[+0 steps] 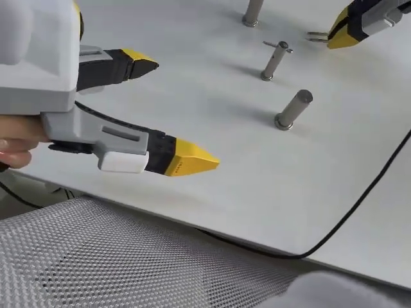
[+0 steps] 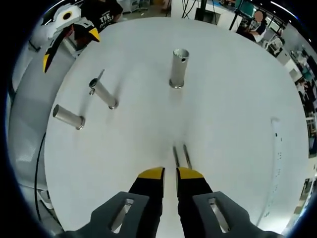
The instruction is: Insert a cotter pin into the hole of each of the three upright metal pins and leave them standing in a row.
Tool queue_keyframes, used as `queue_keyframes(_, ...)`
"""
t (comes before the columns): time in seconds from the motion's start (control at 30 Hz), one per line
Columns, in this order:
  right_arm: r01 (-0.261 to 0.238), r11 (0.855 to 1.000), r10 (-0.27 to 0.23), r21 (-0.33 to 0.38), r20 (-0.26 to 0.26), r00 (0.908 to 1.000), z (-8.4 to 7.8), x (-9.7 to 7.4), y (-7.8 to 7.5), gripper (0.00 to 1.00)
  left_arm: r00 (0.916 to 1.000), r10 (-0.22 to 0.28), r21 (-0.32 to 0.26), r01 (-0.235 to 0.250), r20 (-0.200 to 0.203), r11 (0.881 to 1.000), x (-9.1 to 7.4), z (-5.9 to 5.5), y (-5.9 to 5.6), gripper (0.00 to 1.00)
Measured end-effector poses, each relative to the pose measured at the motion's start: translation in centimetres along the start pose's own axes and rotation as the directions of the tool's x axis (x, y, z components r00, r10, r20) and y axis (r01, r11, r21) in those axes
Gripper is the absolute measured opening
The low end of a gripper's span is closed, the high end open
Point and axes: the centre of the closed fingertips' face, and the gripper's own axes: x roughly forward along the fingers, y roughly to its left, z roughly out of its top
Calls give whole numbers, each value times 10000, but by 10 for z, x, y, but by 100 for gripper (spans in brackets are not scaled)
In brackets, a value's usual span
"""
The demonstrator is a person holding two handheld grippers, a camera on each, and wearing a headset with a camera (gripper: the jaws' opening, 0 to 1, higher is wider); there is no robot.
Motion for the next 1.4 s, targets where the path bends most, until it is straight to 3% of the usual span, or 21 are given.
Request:
queue_keyframes(0.13, 132, 9999, -132, 56, -53, 9999, -2, 1, -3, 4, 9997, 107, -160, -104, 203, 9998, -2, 3, 2, 96)
queue_keyframes(0.37, 224, 9997, -220, 108, -369, 9991, -11, 5, -6, 4, 9996, 154, -172, -149, 257, 9997, -3, 2, 5, 96)
queue_keyframes(0.67, 180, 9998, -187, -126, -542, 9984, -8, 6, -2, 1, 9994, 252, -202, -248, 216, 9995, -6, -1, 8, 96)
queue_keyframes(0.87, 274, 9996, -264, 119, -809, 9964, -8, 6, -4, 0, 9993, 331, -206, -328, 146, 9993, -7, -4, 9, 95)
queue_keyframes(1.0, 424, 9931, -350, 1091, -688, 9970, -10, 6, -6, 0, 9990, 439, -64, -439, -38, 9990, -9, -8, 12, 95)
queue_keyframes(1.23, 764, 9958, -736, 514, -545, 9958, -10, 8, -4, 0, 9980, 622, -146, -620, 101, 9980, -11, -4, 17, 95)
queue_keyframes(1.4, 933, 9956, -927, 15, -902, 9916, -12, 7, -1, 0, 9975, 684, -171, -682, 150, 9975, -12, -1, 19, 95)
